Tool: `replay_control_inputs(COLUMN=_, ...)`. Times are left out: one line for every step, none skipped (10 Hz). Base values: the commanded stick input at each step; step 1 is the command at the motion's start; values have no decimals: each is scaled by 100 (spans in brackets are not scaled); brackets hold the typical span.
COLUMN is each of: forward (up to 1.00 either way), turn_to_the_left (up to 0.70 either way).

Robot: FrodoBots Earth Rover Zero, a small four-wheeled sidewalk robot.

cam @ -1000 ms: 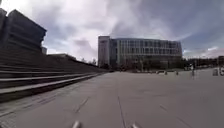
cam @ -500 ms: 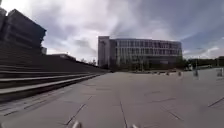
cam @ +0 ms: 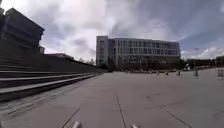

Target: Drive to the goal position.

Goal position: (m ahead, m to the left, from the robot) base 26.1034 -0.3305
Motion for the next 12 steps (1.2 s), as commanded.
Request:
replay_control_inputs(forward=70, turn_to_the_left=-18)
replay_control_inputs(forward=70, turn_to_the_left=0)
replay_control_inputs(forward=70, turn_to_the_left=0)
replay_control_inputs(forward=44, turn_to_the_left=0)
replay_control_inputs(forward=17, turn_to_the_left=0)
replay_control_inputs(forward=0, turn_to_the_left=0)
replay_control_inputs(forward=0, turn_to_the_left=0)
replay_control_inputs(forward=0, turn_to_the_left=0)
replay_control_inputs(forward=0, turn_to_the_left=0)
replay_control_inputs(forward=0, turn_to_the_left=0)
replay_control_inputs(forward=0, turn_to_the_left=0)
replay_control_inputs(forward=0, turn_to_the_left=0)
